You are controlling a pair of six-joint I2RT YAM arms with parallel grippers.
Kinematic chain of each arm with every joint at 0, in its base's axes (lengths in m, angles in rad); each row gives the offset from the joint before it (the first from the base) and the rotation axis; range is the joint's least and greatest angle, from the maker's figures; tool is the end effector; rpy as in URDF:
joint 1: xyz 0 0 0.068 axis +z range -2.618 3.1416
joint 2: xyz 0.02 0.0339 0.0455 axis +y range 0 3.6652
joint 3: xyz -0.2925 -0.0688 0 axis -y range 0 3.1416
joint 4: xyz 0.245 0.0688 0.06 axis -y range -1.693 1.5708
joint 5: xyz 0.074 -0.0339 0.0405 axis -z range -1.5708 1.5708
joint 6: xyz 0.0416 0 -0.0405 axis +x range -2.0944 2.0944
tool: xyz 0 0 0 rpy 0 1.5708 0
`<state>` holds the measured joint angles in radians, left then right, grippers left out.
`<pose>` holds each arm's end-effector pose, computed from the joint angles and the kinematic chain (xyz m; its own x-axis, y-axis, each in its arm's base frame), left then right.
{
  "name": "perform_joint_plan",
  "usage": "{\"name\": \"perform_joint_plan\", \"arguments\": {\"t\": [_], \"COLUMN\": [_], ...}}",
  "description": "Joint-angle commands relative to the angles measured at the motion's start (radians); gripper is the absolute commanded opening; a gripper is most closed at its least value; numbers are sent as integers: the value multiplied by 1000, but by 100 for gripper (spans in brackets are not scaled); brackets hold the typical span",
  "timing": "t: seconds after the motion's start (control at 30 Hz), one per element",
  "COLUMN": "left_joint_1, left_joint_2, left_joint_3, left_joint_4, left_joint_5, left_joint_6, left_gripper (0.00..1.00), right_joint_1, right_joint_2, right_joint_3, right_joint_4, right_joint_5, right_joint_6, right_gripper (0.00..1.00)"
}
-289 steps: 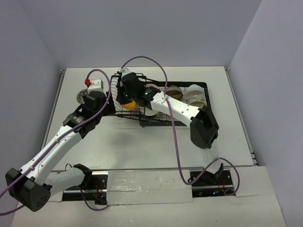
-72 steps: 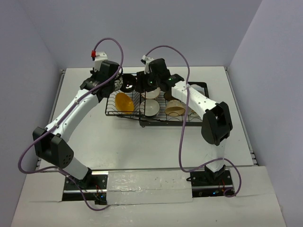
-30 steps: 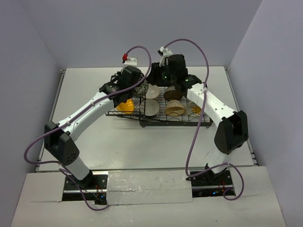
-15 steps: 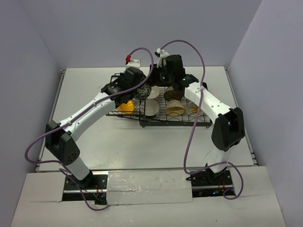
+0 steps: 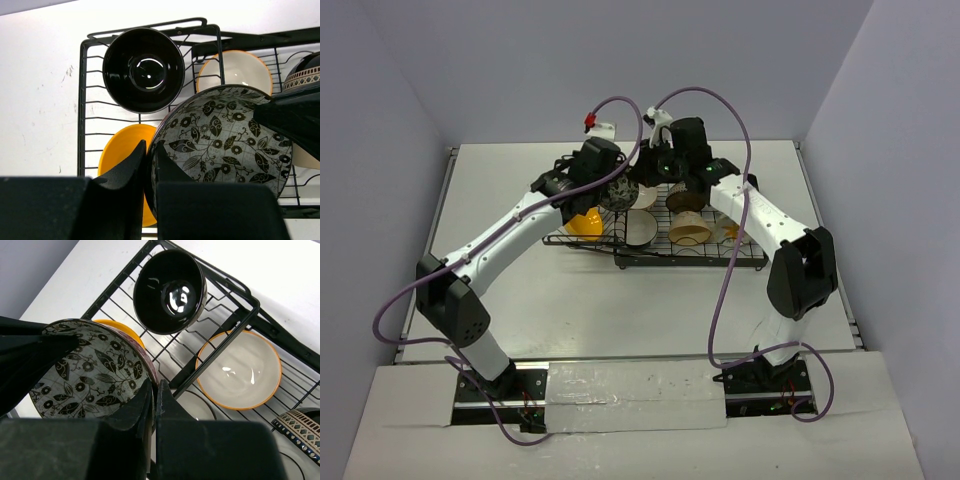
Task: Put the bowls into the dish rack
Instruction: Pass from the left arm to the right
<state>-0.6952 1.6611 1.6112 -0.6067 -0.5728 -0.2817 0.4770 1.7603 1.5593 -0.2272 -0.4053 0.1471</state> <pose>0.3065 -0.2263 0.3860 -0.5083 0.1197 -0.8528 0.0701 0.9928 0.0976 0.3738 0.2116 0.3640 -0.4734 -0.0931 -0.8759 -0.6785 0.6726 0.2953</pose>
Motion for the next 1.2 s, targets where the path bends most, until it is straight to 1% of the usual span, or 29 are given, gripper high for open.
{"name": "perform_joint_plan", "arguments": {"t": [0.0,0.17,0.33,0.43,0.67,0.73,0.93,1.0,1.17], "left_joint_1": [-21,-21,-21,-23,-23,-21,-27,-35,-50], "left_joint_2": [0,-1,19,28,61,72,114,127,157], "left_joint_3": [59,55,84,101,147,148,190,203,239], "left_joint_4": [56,47,16,-2,-27,-18,-19,-13,-18], "left_joint_5": [48,59,91,122,172,189,223,235,254], "left_joint_6": [-27,-39,-54,-65,-100,-108,-132,-134,-140], "left_gripper": [0,0,0,2,1,0,0,1,8], "right_joint_1": [-6,-5,-2,6,25,26,28,28,28], "right_joint_2": [-15,-51,-105,-140,-156,-157,-156,-156,-156], "right_joint_3": [-21,-50,-125,-165,-209,-214,-209,-209,-209], "right_joint_4": [58,75,112,135,144,147,137,135,129], "right_joint_5": [42,75,134,157,172,172,175,177,184], "right_joint_6": [32,29,31,28,29,32,29,29,23], "right_gripper": [0,0,0,0,0,0,0,0,0]}}
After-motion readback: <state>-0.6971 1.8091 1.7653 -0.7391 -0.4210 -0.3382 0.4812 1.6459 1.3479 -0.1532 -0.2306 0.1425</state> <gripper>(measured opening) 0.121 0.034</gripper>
